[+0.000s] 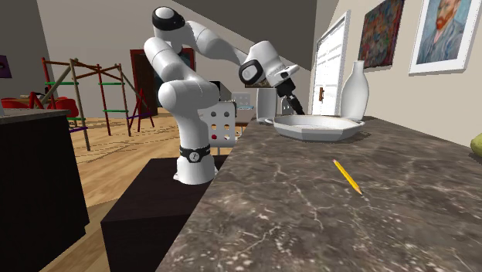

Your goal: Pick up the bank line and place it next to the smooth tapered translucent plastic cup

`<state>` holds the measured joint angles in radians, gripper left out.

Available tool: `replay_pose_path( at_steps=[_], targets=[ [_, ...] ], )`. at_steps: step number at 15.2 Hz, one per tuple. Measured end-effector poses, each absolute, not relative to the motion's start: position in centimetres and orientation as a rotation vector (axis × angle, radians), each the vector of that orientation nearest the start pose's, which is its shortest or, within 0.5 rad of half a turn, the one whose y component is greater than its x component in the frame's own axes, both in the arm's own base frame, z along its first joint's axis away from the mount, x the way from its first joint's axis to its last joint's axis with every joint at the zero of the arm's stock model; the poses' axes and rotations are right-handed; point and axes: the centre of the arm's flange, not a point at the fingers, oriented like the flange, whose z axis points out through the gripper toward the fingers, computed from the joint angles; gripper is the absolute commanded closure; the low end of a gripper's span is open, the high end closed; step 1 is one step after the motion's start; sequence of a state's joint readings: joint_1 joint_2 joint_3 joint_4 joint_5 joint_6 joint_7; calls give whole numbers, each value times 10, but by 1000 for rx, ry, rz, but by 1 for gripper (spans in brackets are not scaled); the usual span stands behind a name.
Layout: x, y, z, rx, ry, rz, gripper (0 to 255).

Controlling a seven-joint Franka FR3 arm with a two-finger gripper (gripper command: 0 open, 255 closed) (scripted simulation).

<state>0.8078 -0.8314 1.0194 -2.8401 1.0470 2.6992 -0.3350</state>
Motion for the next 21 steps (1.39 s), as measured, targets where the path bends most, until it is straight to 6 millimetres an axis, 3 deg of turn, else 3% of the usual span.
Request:
replay_pose_path(
  at_steps=[5, 6, 12, 16, 21],
  targets=[
    [-24, 361, 377, -2181, -1624, -661, 255],
    [-24, 361, 377, -2182, -1624, -660, 0],
    [-24, 361, 377, -2182, -1624, -659, 0],
    [-30, 341, 408, -2181, -1624, -662, 0],
    [-32, 334, 418, -2183, -1624, -659, 0]
  ],
)
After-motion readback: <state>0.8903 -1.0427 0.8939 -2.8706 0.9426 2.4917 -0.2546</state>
